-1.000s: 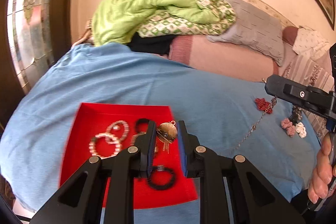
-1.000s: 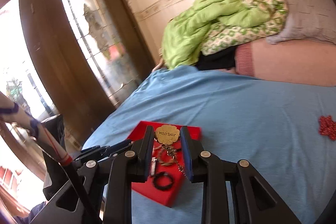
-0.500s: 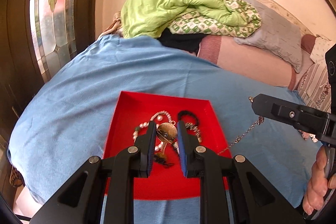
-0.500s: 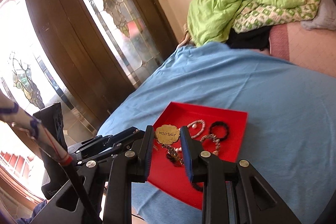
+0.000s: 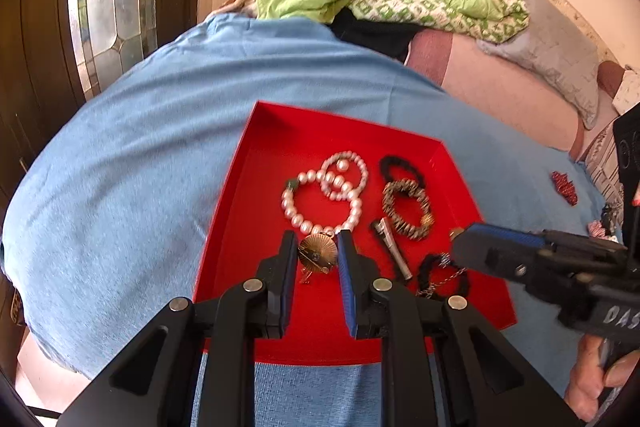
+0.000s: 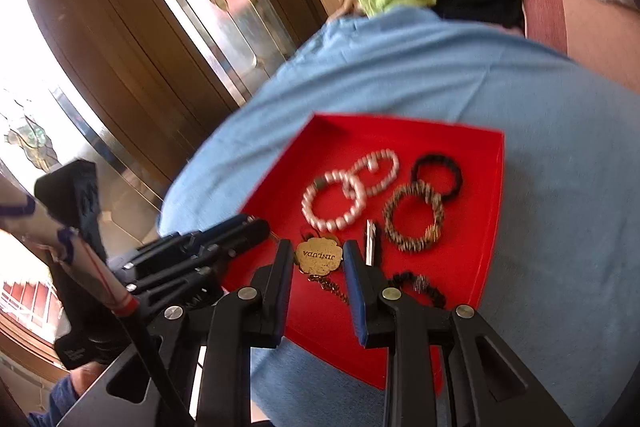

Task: Organize jewelry
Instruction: 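Carry both chains into the red tray and open both grippers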

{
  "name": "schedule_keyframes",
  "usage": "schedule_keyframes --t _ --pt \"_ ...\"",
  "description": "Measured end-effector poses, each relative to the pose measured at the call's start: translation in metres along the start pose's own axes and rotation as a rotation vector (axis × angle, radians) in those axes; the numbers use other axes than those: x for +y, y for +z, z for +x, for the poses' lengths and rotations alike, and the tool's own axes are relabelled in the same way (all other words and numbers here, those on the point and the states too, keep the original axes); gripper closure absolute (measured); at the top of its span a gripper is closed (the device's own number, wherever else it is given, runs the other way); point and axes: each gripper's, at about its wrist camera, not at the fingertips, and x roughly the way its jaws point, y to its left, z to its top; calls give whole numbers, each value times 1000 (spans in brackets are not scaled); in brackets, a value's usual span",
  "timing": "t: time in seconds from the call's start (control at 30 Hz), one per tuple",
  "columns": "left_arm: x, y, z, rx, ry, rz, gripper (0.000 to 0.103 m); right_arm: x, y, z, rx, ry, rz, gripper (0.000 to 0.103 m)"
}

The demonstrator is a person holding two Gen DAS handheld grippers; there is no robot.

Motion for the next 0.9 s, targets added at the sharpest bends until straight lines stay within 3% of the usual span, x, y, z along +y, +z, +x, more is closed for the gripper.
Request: schedule_keyframes --t 0.33,0.9 --pt "1 -14 20 37 42 34 84 -15 -21 38 96 -65 11 76" --pt "3 -18 30 44 70 37 84 -17 -22 41 94 -94 -14 74"
